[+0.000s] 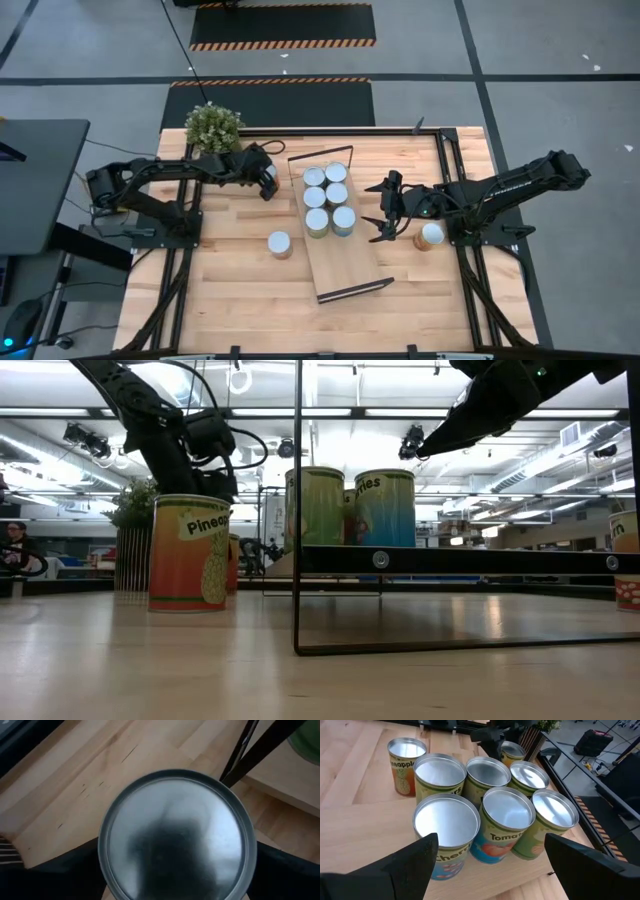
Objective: Pick and place cans onto a shelf
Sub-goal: Put the top canned pineapples on the shelf
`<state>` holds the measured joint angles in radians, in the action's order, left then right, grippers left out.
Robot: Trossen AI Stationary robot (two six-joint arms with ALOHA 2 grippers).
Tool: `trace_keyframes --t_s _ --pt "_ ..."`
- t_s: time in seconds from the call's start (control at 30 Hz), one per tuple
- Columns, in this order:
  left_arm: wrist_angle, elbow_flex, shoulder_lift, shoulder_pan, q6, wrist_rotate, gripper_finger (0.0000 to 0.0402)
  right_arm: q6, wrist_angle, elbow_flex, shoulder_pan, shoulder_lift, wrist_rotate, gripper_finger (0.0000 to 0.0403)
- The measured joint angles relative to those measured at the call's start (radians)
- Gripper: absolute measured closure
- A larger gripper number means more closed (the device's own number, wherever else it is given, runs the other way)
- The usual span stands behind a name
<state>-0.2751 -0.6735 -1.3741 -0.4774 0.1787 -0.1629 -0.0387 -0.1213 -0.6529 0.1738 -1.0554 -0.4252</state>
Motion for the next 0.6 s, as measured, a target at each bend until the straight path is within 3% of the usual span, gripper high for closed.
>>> trace_keyframes --t_s 0.27,0.4,0.6 --pt "-0.014 -0.001 0.028 0.0 0.0 0.032 0.0101 0.001 0.0 0.0 0.0 0.0 0.0 0.0029" --pt "-0.11 -0.065 0.089 0.005 0.001 0.098 0.0098 -0.006 -0.002 0.0 0.0 0.0 0.0 0.0029" --pt "-0.356 -0.266 0.133 0.094 0.019 0.165 0.0087 -0.006 -0.008 0.0 0.0 0.0 -0.002 0.0029"
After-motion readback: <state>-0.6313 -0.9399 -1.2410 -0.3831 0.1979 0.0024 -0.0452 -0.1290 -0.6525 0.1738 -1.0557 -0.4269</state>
